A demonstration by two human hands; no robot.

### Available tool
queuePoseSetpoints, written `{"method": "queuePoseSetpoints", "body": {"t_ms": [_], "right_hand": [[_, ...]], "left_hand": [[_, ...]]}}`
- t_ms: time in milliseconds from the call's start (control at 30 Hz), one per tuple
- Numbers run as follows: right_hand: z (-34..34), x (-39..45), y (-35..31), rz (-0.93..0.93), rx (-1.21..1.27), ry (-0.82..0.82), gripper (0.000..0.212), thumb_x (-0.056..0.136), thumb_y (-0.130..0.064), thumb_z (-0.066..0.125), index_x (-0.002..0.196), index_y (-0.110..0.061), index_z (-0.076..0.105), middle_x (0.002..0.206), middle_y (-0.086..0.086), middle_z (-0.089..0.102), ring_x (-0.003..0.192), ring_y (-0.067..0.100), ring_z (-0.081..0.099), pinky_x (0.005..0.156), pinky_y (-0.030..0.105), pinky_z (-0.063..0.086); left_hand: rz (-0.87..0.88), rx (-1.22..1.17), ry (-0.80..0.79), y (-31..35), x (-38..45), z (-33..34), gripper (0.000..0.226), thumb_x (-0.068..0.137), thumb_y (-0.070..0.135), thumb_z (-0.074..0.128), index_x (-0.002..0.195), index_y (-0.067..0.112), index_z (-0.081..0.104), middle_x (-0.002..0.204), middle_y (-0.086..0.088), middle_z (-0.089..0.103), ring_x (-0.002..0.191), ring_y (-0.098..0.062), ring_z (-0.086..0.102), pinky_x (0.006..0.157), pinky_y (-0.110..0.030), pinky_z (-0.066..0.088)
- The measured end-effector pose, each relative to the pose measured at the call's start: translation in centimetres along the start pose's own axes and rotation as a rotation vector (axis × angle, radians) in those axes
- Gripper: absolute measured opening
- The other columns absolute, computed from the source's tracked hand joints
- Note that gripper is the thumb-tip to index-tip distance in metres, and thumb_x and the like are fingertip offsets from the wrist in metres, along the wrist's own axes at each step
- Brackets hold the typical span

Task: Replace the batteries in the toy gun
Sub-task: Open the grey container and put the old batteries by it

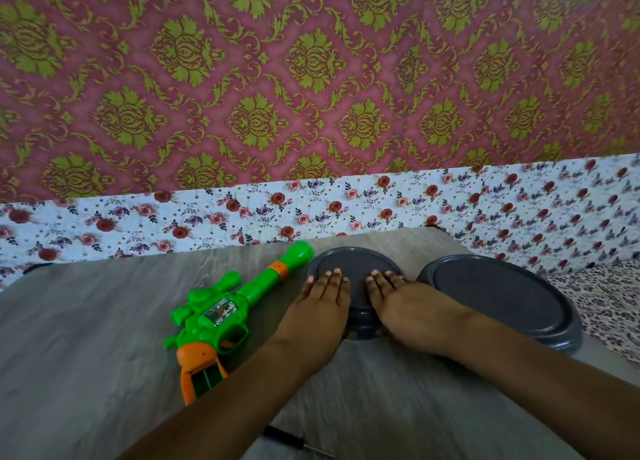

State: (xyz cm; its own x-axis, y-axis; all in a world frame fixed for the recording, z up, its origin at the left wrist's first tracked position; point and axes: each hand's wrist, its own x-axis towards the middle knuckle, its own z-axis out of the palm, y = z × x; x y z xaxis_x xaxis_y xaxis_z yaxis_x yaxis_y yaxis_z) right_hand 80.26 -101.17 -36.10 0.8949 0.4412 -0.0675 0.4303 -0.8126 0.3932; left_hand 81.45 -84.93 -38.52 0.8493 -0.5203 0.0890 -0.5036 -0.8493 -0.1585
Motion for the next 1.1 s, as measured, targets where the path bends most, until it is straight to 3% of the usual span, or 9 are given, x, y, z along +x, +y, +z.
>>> {"method": "queuePoseSetpoints", "body": {"t_ms": [267, 333, 433, 533, 600, 667, 767, 933, 1100], "right_hand": [[-0.1, -0.1, -0.1, -0.003, 0.054, -0.039, 0.067, 0.098, -0.030, 0.036, 0.144, 0.005, 0.002, 0.152, 0.028, 0.008, 0.141, 0.037, 0.018, 0.116, 0.041, 0.019], [-1.0, -0.1, 0.0, 0.017, 0.145, -0.057, 0.066, 0.094, -0.027, 0.046, 0.143, 0.004, 0.015, 0.150, 0.025, 0.021, 0.136, 0.035, 0.030, 0.113, 0.037, 0.029], [-3.6, 0.6, 1.1, 0.026, 0.300, -0.082, 0.038, 0.081, -0.023, 0.062, 0.115, -0.006, 0.056, 0.110, 0.014, 0.062, 0.097, 0.025, 0.060, 0.076, 0.028, 0.048], [-5.2, 2.3, 2.7, 0.097, 0.493, -0.130, 0.025, 0.077, -0.025, 0.070, 0.097, -0.011, 0.063, 0.086, 0.006, 0.061, 0.078, 0.019, 0.058, 0.059, 0.023, 0.042], [-5.2, 3.4, 3.4, 0.148, 0.607, -0.185, 0.039, 0.072, -0.036, 0.075, 0.101, -0.012, 0.063, 0.091, 0.001, 0.063, 0.083, 0.017, 0.061, 0.067, 0.023, 0.047], [-5.0, 4.4, 3.7, 0.183, 0.654, -0.261, 0.055, 0.068, -0.041, 0.077, 0.114, -0.014, 0.060, 0.106, 0.002, 0.065, 0.093, 0.018, 0.061, 0.079, 0.027, 0.050], [-4.9, 5.3, 4.1, 0.174, 0.627, -0.346, 0.062, 0.069, -0.043, 0.076, 0.122, -0.017, 0.057, 0.119, 0.001, 0.061, 0.104, 0.020, 0.057, 0.092, 0.030, 0.046], [-4.7, 5.9, 4.7, 0.145, 0.600, -0.405, 0.064, 0.070, -0.046, 0.074, 0.124, -0.017, 0.055, 0.120, 0.000, 0.060, 0.109, 0.020, 0.056, 0.100, 0.034, 0.044], [-4.7, 6.8, 5.3, 0.129, 0.590, -0.435, 0.062, 0.068, -0.046, 0.075, 0.120, -0.015, 0.057, 0.111, -0.001, 0.060, 0.104, 0.019, 0.056, 0.091, 0.028, 0.045]], "left_hand": [[-0.014, -0.027, -0.014, 0.4, -0.2, 0.2, 0.068, 0.098, 0.020, 0.037, 0.148, 0.001, -0.006, 0.158, -0.018, -0.005, 0.147, -0.029, -0.002, 0.118, -0.039, -0.005], [-0.011, -0.046, -0.038, 0.8, -0.3, -0.5, 0.075, 0.095, 0.018, 0.045, 0.148, 0.000, -0.005, 0.158, -0.020, -0.004, 0.147, -0.031, -0.002, 0.119, -0.041, -0.002], [-0.032, -0.253, -0.080, 0.3, 0.0, -1.8, 0.077, 0.088, 0.040, 0.056, 0.146, 0.003, 0.020, 0.156, -0.018, 0.016, 0.143, -0.032, 0.020, 0.118, -0.044, 0.020], [-0.084, -0.397, -0.018, -1.2, 1.5, -3.2, 0.057, 0.087, 0.042, 0.057, 0.131, 0.009, 0.043, 0.137, -0.016, 0.045, 0.121, -0.030, 0.048, 0.100, -0.042, 0.043], [-0.103, -0.346, -0.048, -2.4, 2.7, -4.0, 0.073, 0.085, 0.041, 0.062, 0.141, 0.006, 0.031, 0.146, -0.014, 0.034, 0.129, -0.029, 0.041, 0.106, -0.038, 0.039], [-0.132, -0.330, -0.182, -3.2, 3.9, -4.9, 0.099, 0.082, 0.047, 0.064, 0.150, 0.006, 0.004, 0.159, -0.014, 0.001, 0.143, -0.030, 0.022, 0.113, -0.036, 0.029], [-0.145, -0.326, -0.357, -3.9, 5.2, -5.3, 0.114, 0.080, 0.054, 0.062, 0.147, 0.011, -0.019, 0.154, -0.008, -0.030, 0.148, -0.028, 0.000, 0.119, -0.038, 0.018], [-0.080, -0.405, -0.426, -4.3, 5.6, -4.9, 0.072, 0.088, 0.045, 0.057, 0.147, 0.018, 0.026, 0.151, -0.006, 0.032, 0.131, -0.022, 0.039, 0.104, -0.028, 0.031], [-0.055, -0.515, -0.444, -5.0, 6.7, -4.1, 0.061, 0.087, 0.039, 0.062, 0.140, 0.019, 0.038, 0.135, -0.003, 0.049, 0.106, -0.013, 0.047, 0.089, -0.022, 0.035]]}}
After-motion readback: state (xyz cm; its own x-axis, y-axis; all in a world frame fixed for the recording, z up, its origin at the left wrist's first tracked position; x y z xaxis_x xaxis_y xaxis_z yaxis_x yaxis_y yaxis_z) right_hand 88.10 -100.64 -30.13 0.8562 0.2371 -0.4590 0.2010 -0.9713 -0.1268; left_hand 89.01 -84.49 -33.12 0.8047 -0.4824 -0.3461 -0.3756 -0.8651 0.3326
